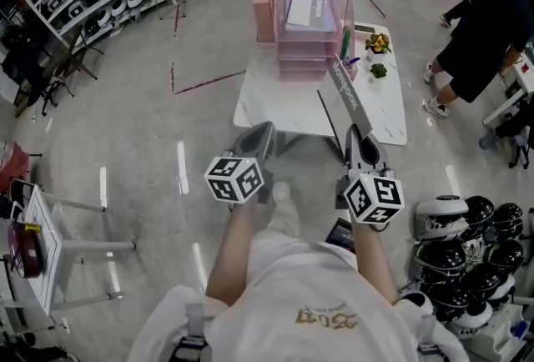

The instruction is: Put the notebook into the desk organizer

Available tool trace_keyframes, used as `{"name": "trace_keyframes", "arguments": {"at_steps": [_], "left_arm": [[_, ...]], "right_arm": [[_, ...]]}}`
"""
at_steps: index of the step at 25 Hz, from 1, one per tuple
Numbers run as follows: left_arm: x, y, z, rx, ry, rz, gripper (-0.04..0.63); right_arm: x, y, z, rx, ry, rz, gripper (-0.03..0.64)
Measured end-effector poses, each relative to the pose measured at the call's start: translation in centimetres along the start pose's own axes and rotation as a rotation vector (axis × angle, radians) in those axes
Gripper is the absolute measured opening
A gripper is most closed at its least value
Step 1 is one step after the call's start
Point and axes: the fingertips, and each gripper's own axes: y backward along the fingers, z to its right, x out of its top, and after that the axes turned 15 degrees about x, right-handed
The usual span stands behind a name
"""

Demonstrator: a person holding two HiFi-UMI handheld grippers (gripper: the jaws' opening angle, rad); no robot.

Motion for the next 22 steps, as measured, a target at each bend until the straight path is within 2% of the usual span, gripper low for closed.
{"name": "trace_keyframes", "arguments": {"at_steps": [12, 22], "left_arm": [[6.9, -17.6, -6.8, -0.039, 0.010, -0.041, 0.015], [11.2, -27.4, -10.6, -0.093, 0.005, -0.048, 0.015]], "right_arm": [[3.0, -17.0, 7.3, -0.048, 0.010, 0.022, 0.020], [2.6, -26.9, 10.7, -0.089, 0.002, 0.015, 0.020]]}}
